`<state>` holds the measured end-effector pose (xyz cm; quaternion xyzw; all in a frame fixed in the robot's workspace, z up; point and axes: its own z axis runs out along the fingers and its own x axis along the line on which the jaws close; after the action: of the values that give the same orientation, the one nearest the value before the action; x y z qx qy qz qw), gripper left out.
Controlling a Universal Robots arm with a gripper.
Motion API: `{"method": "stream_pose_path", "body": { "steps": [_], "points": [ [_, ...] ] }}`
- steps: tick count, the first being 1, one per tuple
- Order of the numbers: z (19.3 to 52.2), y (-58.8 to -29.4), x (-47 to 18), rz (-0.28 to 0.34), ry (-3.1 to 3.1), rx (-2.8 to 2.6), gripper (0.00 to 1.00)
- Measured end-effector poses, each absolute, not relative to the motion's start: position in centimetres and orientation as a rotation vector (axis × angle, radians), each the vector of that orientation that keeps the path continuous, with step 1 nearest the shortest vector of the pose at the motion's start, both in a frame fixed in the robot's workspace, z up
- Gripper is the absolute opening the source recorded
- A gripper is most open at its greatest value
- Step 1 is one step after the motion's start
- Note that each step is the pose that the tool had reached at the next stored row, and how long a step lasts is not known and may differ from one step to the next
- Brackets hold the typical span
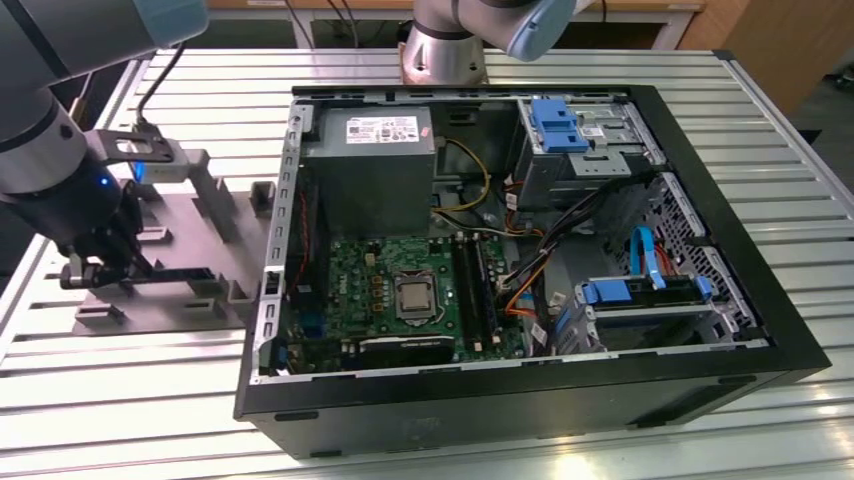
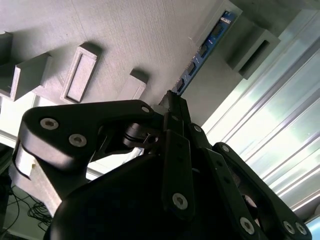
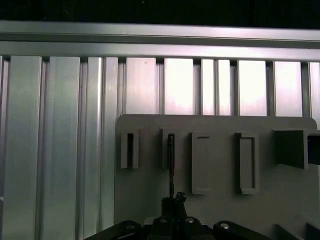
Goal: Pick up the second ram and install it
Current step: 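Pick up the second ram and move it above second insertion slot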
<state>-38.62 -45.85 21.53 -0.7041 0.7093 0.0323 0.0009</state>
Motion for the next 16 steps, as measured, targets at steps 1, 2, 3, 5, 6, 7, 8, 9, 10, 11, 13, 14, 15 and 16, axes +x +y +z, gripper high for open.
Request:
{"method": "stream_pose_path", "body": {
  "steps": [1,2,3,5,6,7,8,9,10,11,13,14,15,16],
  "points": [
    [21.6,-45.8,-38.6,0.101,2.227,-2.211,0.12],
    [21.6,-45.9,-38.6,0.102,2.227,-2.211,0.12],
    [21.6,-45.8,-38.6,0.101,2.227,-2.211,0.12],
    [21.7,-45.8,-38.6,0.102,2.227,-2.212,0.12],
    [21.7,-45.8,-38.6,0.101,2.226,-2.212,0.12],
    [21.8,-45.8,-38.6,0.102,2.226,-2.212,0.12],
    [21.9,-45.9,-38.6,0.102,2.226,-2.213,0.12],
    [22.0,-45.9,-38.6,0.102,2.226,-2.212,0.12],
    [22.1,-45.8,-38.6,0.102,2.226,-2.212,0.12],
    [22.2,-45.8,-38.6,0.102,2.226,-2.213,0.12],
    [22.4,-45.9,-38.6,0.102,2.226,-2.213,0.12],
    [22.5,-45.8,-38.6,0.102,2.226,-2.213,0.12],
    [22.6,-45.8,-38.6,0.102,2.226,-2.213,0.12],
    [22.7,-45.8,-38.6,0.102,2.226,-2.213,0.12]
  ]
}}
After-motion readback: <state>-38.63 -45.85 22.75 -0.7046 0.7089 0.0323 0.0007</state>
